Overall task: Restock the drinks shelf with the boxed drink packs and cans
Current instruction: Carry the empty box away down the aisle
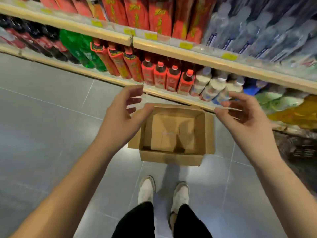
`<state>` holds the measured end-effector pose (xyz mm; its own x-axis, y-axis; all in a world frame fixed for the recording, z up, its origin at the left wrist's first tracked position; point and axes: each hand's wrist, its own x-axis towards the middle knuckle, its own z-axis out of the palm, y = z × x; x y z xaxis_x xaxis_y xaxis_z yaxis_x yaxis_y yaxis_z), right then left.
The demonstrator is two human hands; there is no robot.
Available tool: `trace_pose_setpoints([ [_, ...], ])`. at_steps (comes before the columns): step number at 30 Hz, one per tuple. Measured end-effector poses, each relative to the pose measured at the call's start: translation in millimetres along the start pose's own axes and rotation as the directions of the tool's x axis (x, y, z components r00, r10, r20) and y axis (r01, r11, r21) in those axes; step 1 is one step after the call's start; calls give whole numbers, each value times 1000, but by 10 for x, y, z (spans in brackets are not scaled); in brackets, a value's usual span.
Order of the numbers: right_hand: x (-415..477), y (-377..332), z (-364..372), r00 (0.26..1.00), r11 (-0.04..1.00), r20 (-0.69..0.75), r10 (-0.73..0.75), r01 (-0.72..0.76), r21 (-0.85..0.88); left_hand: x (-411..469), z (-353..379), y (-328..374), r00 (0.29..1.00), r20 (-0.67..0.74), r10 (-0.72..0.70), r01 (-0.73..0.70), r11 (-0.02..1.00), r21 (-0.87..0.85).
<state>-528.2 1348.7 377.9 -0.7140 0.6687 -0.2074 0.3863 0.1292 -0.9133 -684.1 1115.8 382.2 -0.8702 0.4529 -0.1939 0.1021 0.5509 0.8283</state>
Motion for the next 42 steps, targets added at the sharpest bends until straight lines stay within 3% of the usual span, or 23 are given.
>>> trace_pose_setpoints([
  [6,398,2197,693,997,995,14,78,-77,-68,307,1126,-1931,995,1,-99,99,995,-5],
  [9,617,3138,1000,997,988,25,67,-63,-139,530,1594,-2784,997,10,-78,77,997,24],
  [14,906,4239,1240,993,896,-78,-88,44,-442,883,2112,-3834,994,-109,28,3,962,274],
  [16,989,4513,1271,989,869,-88,-118,60,-491,978,2253,-4083,986,-160,46,1,960,282],
  [21,1091,4784,1283,984,863,-132,-122,39,-503,1055,2386,-4477,989,-146,32,3,972,234],
  [27,1137,4792,1173,990,884,-140,-4,-62,-464,1091,2333,-4545,998,-63,-30,42,979,201],
  [35,1106,4895,989,997,909,-38,66,-76,-410,1048,2311,-4606,998,22,-58,56,994,91],
  [42,1064,4883,988,992,971,0,128,-126,-203,987,2320,-4554,968,66,-241,246,966,-84],
])
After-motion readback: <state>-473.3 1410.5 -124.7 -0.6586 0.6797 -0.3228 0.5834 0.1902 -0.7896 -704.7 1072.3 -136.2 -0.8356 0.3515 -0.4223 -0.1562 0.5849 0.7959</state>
